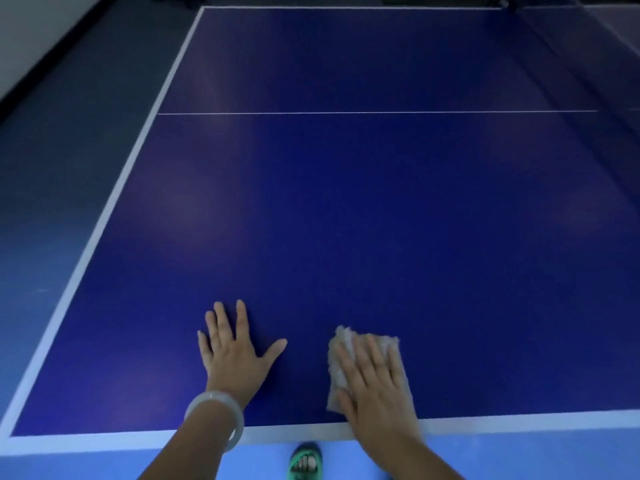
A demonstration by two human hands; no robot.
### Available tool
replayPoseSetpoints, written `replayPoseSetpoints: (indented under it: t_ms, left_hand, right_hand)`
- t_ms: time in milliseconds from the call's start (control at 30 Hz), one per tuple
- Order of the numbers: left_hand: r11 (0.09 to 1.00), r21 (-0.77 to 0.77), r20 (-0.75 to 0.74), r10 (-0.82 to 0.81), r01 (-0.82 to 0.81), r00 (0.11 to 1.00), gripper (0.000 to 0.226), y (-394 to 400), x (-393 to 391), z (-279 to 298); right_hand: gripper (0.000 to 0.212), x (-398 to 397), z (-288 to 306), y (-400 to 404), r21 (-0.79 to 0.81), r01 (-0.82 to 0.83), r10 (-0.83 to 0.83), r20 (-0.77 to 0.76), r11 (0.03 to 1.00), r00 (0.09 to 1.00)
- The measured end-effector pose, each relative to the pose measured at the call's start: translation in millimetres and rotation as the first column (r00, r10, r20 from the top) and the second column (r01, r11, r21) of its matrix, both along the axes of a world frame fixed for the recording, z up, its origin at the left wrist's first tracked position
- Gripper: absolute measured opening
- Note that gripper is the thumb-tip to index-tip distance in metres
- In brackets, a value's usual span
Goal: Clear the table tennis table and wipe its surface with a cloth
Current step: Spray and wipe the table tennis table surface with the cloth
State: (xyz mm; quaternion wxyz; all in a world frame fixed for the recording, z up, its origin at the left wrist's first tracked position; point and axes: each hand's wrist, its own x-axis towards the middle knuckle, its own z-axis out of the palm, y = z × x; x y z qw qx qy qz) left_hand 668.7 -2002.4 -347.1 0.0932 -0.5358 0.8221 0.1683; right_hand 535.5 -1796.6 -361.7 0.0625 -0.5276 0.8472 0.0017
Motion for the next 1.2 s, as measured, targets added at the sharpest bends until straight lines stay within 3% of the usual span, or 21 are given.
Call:
replayPoseSetpoints:
  t_ms: [67,133,200,267,333,367,400,433,500,567,700,767,800,833,900,933,967,1033,1133,1200]
  left_hand:
    - [0.999,0.016,0.005,-0.038,0.038,0.999,0.114,-2.3,4.7,-3.3]
    - [0.998,0.030,0.008,-0.049,0.049,0.999,0.117,-2.8,6.2,-5.0]
    - [0.997,0.043,0.012,-0.059,0.058,0.998,0.119,-2.9,6.3,-5.7]
    - [0.996,0.053,0.027,-0.066,0.064,0.997,0.118,-3.9,5.9,-5.5]
    - [0.995,0.072,0.043,-0.076,0.073,0.996,0.117,-4.3,4.9,-3.9]
    - [0.994,0.081,0.050,-0.079,0.075,0.996,0.116,-3.6,4.3,-2.7]
    - [0.993,0.086,0.055,-0.080,0.075,0.995,0.115,-3.1,3.6,-1.6]
    - [0.993,0.088,0.059,-0.083,0.078,0.995,0.115,-2.9,2.8,-0.6]
    - [0.992,0.097,0.067,-0.088,0.081,0.994,0.114,-2.8,1.9,1.5]
    - [0.991,0.102,0.076,-0.095,0.087,0.993,0.115,-2.9,1.8,3.5]
    - [0.989,0.111,0.075,-0.109,0.100,0.991,0.114,-3.8,2.6,6.3]
    - [0.988,0.125,0.071,-0.105,0.095,0.992,0.114,-3.4,2.9,7.6]
    - [0.987,0.127,0.072,-0.106,0.097,0.992,0.114,-3.2,2.6,8.1]
    - [0.986,0.130,0.076,-0.111,0.101,0.991,0.115,-3.0,2.1,8.9]
    - [0.985,0.136,0.085,-0.115,0.103,0.990,0.115,-2.6,0.8,12.0]
    - [0.987,0.131,0.086,-0.107,0.095,0.991,0.115,-2.4,-1.3,14.4]
    - [0.989,0.121,0.077,-0.098,0.088,0.992,0.113,-1.2,-5.3,16.4]
    - [0.985,0.070,0.028,-0.161,0.159,0.987,0.102,8.3,-19.3,18.3]
    - [0.907,-0.062,-0.086,-0.422,0.418,0.903,0.083,44.9,-49.6,17.0]
    - [0.866,-0.060,-0.127,-0.500,0.497,0.856,0.080,72.6,-71.3,13.2]
  right_hand:
    - [0.071,-15.8,-3.5,-3.3,0.034,-0.233,0.234,-0.023,0.972,0.972]
    - [0.077,-60.8,-0.9,-6.1,0.126,-0.209,0.222,-0.104,0.970,0.969]
    - [0.066,-114.6,2.6,-5.7,0.098,0.226,-0.212,-0.133,0.969,0.968]
    - [0.061,-158.1,8.9,-7.6,0.027,0.667,-0.666,-0.036,0.745,0.745]
    - [0.063,-175.9,15.0,-31.9,0.105,0.841,-0.847,0.091,0.531,0.523]
    - [0.064,-175.1,17.2,-52.3,0.109,0.852,-0.859,0.093,0.512,0.504]
    - [0.064,-167.2,18.4,-75.2,0.084,0.818,-0.823,0.059,0.568,0.565]
    - [0.064,-151.9,19.1,-97.3,0.056,0.729,-0.731,0.026,0.682,0.682]
    - [0.066,-103.3,22.3,-130.1,0.070,0.443,-0.441,-0.039,0.894,0.897]
    - [0.067,-39.4,15.2,-125.6,0.062,0.232,-0.226,-0.091,0.971,0.970]
    - [0.065,33.5,6.4,-34.2,-0.023,0.022,-0.022,0.017,0.999,1.000]
    - [0.061,12.4,4.0,18.1,0.002,0.063,-0.063,-0.022,0.998,0.998]
    - [0.059,-5.9,3.1,42.9,-0.008,0.177,-0.177,-0.053,0.984,0.983]
    - [0.059,-24.7,5.2,63.7,-0.012,0.360,-0.360,-0.042,0.933,0.932]
    - [0.066,-47.4,10.3,86.8,-0.038,0.733,-0.732,0.037,0.679,0.680]
    - [0.070,-48.8,11.8,83.8,-0.059,0.826,-0.824,0.057,0.560,0.563]
    - [0.071,-45.2,15.5,73.7,-0.070,0.857,-0.855,0.066,0.511,0.515]
    - [0.066,-26.7,18.2,47.4,-0.068,0.774,-0.776,-0.006,0.629,0.630]
    - [0.060,12.7,5.5,30.2,-0.086,0.425,-0.427,-0.015,0.901,0.904]
    - [0.061,14.2,-1.1,44.5,-0.086,0.202,-0.199,0.034,0.976,0.979]
